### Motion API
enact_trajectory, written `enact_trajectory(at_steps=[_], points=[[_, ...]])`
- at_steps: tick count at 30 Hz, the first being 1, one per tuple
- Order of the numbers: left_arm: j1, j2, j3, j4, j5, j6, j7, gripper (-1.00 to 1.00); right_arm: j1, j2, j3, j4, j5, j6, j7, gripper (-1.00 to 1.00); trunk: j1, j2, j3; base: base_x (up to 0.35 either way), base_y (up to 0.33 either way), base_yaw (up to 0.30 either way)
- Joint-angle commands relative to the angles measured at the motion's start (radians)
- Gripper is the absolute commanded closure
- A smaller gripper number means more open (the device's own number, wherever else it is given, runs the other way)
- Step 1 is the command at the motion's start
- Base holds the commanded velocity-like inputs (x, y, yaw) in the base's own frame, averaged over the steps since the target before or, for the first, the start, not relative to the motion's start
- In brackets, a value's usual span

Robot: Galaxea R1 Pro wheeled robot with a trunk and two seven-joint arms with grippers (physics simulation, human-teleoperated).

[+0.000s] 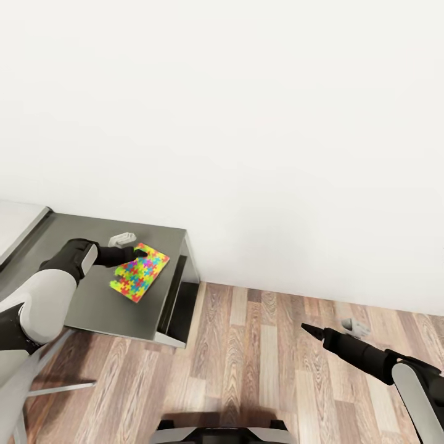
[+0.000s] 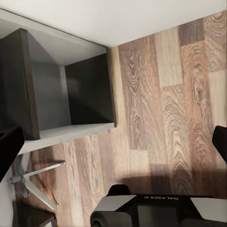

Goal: Put all the toys in the child's room - the three board games (two on the bed and one on the table), the two jigsaw puzzles on the table, and the tennis ball on the table - inside the toy box on the table in the child's room.

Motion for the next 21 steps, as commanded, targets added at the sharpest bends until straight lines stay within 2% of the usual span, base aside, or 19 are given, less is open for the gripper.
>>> enact_trajectory(at_steps=[1,8,21], points=[[0.000,-0.001,0.009,0.023,-0.005,0.008,-0.008,-1.00,-0.001,0.000,-0.001,0.000,0.007,0.005,0.009,-1.00,0.001,-0.001,-0.001,0.000,-0.196,0.000],[0.000,-0.001,0.008,0.022,-0.005,0.008,-0.008,-1.00,-0.001,0.000,-0.001,0.000,0.007,0.005,0.009,-1.00,0.001,-0.001,-0.001,0.000,-0.139,0.000],[0.000,0.000,0.007,0.022,-0.005,0.008,-0.008,-1.00,-0.001,-0.001,-0.005,0.000,0.005,0.007,0.010,-1.00,0.001,-0.001,-0.001,0.000,-0.011,0.000]])
